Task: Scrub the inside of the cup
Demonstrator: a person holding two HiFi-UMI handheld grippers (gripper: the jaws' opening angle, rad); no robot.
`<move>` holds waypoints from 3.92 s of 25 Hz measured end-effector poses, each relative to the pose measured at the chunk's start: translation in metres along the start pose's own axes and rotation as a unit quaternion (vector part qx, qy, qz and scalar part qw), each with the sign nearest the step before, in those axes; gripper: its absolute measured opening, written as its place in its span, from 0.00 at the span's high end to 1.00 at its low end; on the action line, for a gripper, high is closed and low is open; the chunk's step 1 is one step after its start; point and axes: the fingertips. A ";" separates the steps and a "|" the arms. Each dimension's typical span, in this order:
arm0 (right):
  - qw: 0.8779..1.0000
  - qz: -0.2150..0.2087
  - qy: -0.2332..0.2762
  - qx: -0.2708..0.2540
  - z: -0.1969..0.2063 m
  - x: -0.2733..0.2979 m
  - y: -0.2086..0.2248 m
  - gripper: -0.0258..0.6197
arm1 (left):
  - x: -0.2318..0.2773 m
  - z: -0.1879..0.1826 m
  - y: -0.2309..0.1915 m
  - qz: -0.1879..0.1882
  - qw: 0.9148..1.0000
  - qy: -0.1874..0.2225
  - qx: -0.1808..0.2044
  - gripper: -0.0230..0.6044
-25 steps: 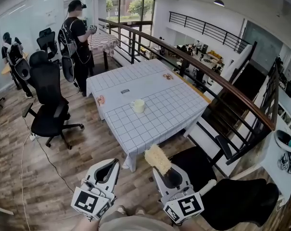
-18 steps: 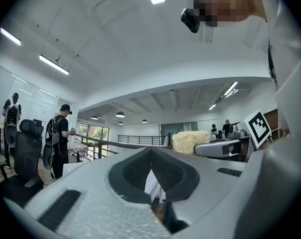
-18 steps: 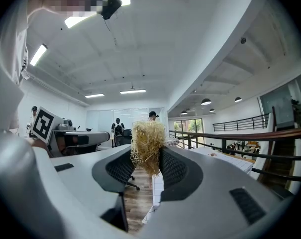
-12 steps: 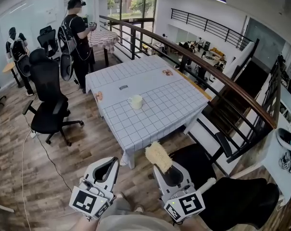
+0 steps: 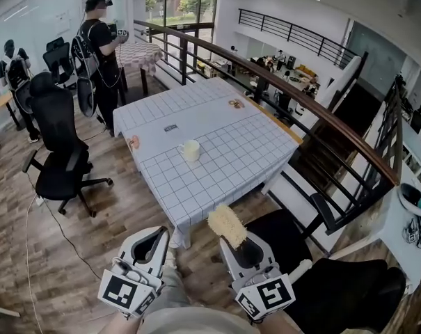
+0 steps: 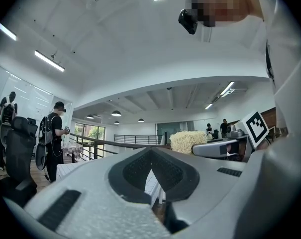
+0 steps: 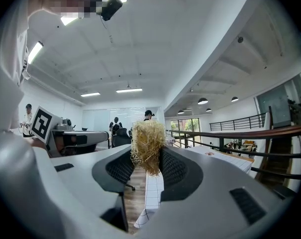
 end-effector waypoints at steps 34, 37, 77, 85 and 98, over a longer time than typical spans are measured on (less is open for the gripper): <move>0.995 0.055 -0.084 0.001 -0.037 0.289 0.094 0.75 | 0.211 -0.004 -0.227 0.117 0.993 -0.013 0.022 0.94; 0.993 0.066 -0.099 0.003 -0.044 0.311 0.116 0.75 | 0.239 -0.015 -0.240 0.127 0.992 -0.016 0.026 0.94; 0.956 -0.034 -0.286 -0.049 0.061 0.460 0.224 0.74 | 0.415 0.149 -0.291 0.235 0.952 -0.158 0.115 0.82; 0.939 -0.053 -0.336 -0.055 0.105 0.495 0.243 0.74 | 0.457 0.225 -0.308 0.273 0.933 -0.204 0.119 0.81; 0.887 -0.108 -0.444 -0.066 0.173 0.522 0.246 0.74 | 0.481 0.318 -0.303 0.372 0.863 -0.291 0.181 0.75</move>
Point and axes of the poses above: the fingertips, and each gripper's own axes: x forward along the fingers, y to its right, z out of its underside, and after that the axes turned 10 degrees about -y, right-handed
